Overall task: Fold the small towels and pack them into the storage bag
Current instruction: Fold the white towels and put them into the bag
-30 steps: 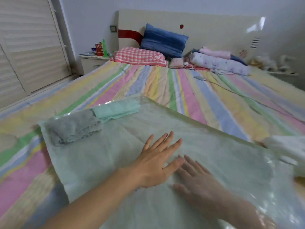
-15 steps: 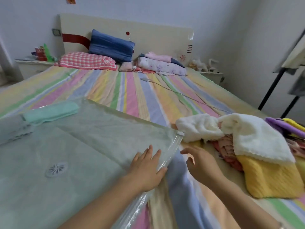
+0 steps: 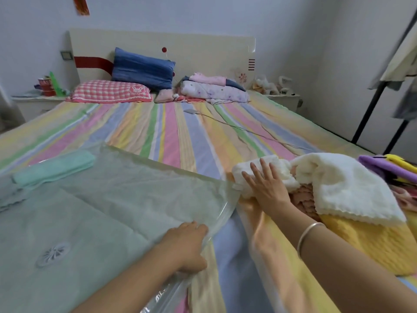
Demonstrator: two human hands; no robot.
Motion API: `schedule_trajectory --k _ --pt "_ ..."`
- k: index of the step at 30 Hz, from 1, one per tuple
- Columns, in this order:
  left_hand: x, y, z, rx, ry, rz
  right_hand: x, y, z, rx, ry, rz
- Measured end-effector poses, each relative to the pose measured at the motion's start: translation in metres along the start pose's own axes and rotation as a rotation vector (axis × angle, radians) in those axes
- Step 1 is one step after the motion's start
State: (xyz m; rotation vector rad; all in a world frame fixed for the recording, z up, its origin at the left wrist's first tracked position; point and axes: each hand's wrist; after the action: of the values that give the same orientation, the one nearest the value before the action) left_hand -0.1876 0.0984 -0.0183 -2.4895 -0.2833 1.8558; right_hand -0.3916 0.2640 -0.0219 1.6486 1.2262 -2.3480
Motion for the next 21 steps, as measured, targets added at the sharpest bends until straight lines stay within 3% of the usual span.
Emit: schedule_trajectory --k 3,7,10,13,16,19,21 --pt "-0.015 0.014 0.004 -0.015 0.069 -0.138 0.011 -0.004 0.012 0.052 0.018 0.056" --pt "-0.013 0.039 0.009 -0.007 0.114 -0.457 0.004 -0.008 0.012 0.171 -0.132 0.376" --pt "-0.009 0.047 0.012 -0.03 0.015 -0.794 -0.016 -0.011 0.01 0.336 -0.191 0.82" --pt "-0.011 0.05 0.012 -0.101 -0.148 -0.984 -0.056 -0.013 -0.002 0.405 -0.209 1.434" --pt "-0.017 0.051 -0.001 -0.156 -0.19 -1.209 -0.101 -0.02 -0.024 0.49 -0.168 1.9" --pt "-0.026 0.052 -0.018 -0.156 -0.228 -1.458 -0.135 -0.023 -0.047 0.381 0.075 2.263" --pt "-0.035 0.057 -0.032 -0.153 -0.24 -1.668 -0.154 -0.017 -0.062 0.297 0.145 2.439"
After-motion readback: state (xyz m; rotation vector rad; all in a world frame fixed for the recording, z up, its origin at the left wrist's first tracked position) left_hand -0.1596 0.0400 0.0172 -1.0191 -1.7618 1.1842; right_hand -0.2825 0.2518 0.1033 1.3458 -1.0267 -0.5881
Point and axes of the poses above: each hand's wrist, its own z-axis towards the middle knuckle, its own x-axis out of the palm, y = z × x, and after that the axes turned 1 degree about -z, right-handed
